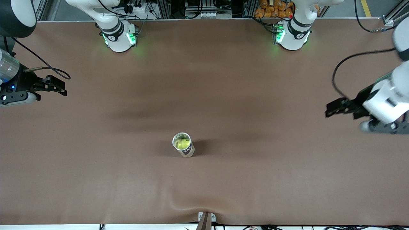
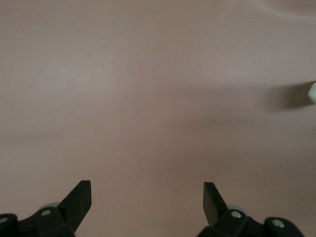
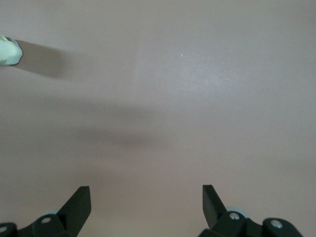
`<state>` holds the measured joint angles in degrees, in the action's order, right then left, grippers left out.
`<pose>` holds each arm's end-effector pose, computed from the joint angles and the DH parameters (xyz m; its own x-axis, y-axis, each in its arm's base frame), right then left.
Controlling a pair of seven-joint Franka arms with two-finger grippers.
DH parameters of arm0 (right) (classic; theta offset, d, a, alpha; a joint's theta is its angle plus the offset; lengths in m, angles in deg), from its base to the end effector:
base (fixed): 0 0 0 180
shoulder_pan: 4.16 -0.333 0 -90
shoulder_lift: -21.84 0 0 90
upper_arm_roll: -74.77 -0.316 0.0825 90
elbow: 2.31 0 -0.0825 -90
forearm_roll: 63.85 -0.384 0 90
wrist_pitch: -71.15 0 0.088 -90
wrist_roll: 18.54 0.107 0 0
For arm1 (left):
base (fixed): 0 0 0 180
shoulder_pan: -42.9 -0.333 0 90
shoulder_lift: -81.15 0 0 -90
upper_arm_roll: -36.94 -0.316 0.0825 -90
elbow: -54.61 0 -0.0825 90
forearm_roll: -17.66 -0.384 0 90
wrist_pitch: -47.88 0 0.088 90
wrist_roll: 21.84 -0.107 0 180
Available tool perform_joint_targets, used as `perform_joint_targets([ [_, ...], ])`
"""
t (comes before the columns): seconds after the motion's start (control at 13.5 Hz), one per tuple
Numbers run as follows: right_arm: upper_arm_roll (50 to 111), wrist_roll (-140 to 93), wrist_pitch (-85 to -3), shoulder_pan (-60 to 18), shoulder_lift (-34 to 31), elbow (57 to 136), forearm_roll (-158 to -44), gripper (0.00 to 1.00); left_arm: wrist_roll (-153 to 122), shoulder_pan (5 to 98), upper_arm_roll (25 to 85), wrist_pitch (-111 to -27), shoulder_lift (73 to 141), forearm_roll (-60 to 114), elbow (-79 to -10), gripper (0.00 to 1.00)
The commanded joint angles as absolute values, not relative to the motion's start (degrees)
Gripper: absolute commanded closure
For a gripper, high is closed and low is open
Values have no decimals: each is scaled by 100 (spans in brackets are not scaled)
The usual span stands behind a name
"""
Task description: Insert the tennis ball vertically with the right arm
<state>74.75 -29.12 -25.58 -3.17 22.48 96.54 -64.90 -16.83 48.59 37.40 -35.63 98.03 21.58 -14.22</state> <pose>0.5560 -0.0077 0.5675 0.9861 0.1648 -0.0221 0.1643 -0.9862 -0.0226 0.6269 -0.0747 0.6124 0.9986 -0.0275 -0.0441 -0.0245 -0.9975 0.0669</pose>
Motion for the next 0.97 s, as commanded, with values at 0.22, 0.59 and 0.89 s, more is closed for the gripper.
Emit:
perform_joint_targets([
  [0.22, 7468, -2857, -2361, -337, 2289, 9552, -6420, 0, -1542, 4659, 3826, -2884, 9108, 1881, -1693, 0],
  [0.59, 7459, -2391, -1762, -486, 2289, 9200, -6429, 0, -1604, 4651, 3843, -2867, 8854, 1757, -1737, 0],
  [0.89, 7460, -2390, -1314, -486, 2272, 8725, -6420, 0, -1621, 4659, 3879, -3208, 8205, 1775, -2700, 0],
])
